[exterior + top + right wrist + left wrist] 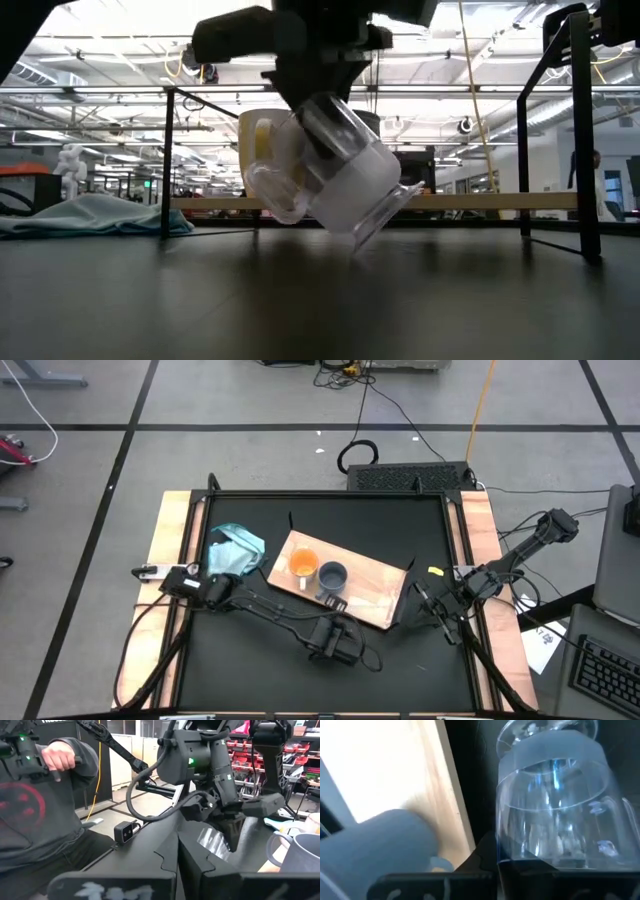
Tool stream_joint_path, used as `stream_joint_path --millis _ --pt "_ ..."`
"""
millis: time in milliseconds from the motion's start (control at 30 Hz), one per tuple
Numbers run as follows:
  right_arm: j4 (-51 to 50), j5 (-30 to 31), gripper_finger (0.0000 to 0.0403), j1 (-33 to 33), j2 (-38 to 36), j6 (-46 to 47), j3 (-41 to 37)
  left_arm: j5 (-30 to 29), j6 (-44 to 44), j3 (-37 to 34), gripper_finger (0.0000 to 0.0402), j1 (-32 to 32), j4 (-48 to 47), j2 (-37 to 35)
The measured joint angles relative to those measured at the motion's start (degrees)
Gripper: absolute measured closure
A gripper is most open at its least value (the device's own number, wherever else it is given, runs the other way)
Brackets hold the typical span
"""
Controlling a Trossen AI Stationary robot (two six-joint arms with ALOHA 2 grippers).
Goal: Stack small to large cups/mugs on shelf
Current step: Put the transparent cup on the shelf
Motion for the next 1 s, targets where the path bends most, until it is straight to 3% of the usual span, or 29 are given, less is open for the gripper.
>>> stream_joint_path --millis 533,767,1000 --pt "0.0 4.4 0.0403 0.0 0.0 -0.2 0.0 -0.6 5.8 2.0 0.0402 -1.6 0.3 0.1" --pt "-0.2 4.4 0.0403 0.0 0.0 0.6 0.0 0.0 13.7 2.0 0.0402 -3.3 0.2 0.1" --pt "-0.4 4.4 0.0403 0.0 0.0 0.6 0.0 -4.7 21.1 2.0 0.0401 -6.4 0.6 0.1"
